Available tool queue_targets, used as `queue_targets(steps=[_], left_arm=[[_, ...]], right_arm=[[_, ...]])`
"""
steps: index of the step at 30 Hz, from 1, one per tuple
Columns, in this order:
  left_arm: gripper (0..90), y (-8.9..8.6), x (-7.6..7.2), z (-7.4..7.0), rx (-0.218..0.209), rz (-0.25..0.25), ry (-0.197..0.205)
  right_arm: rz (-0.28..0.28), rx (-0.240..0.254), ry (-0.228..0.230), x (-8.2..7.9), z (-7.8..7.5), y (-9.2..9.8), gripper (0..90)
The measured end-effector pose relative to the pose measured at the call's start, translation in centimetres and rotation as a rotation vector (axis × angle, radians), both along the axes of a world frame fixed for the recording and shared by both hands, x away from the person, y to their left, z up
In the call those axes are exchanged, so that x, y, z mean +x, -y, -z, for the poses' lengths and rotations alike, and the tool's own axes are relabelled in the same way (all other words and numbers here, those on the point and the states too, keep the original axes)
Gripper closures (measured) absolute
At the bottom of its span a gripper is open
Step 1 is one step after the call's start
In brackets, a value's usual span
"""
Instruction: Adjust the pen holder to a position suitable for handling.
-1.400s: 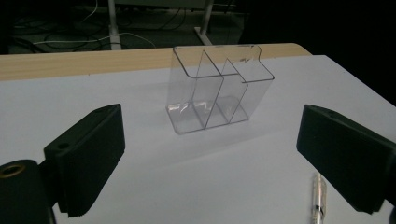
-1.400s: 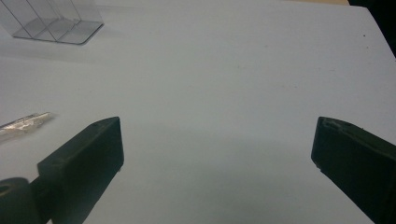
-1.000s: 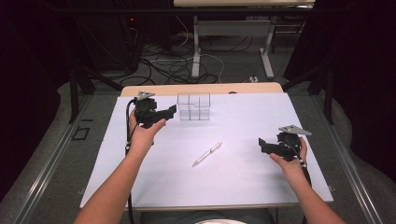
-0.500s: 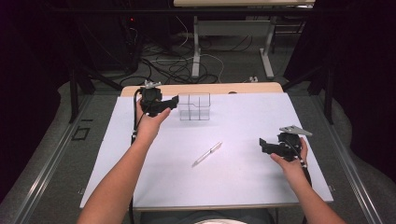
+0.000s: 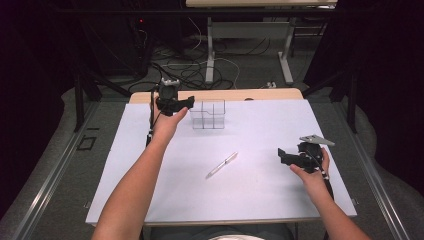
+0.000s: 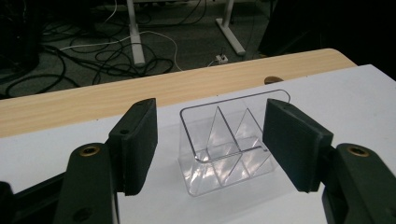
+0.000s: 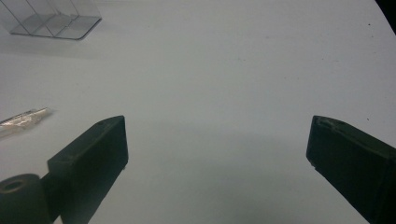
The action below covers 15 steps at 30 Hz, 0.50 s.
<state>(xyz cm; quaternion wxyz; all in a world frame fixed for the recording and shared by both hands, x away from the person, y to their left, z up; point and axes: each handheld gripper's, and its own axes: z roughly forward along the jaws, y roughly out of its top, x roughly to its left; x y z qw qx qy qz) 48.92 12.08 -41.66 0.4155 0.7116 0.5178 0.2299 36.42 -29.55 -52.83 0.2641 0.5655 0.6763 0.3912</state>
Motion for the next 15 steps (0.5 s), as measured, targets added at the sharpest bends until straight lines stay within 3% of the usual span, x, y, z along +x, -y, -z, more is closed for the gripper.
queue_targets(steps=[9,15], left_arm=[[42.8,0.4,0.9,0.0,-0.026,-0.023,-0.015],[46.3,0.7,1.5,0.5,-0.009,-0.019,-0.025]], right_arm=[[-0.003,0.0,-0.001,0.0,0.1,0.1,6.1],[-0.005,0.003,-0.001,0.0,0.1,0.0,6.3]])
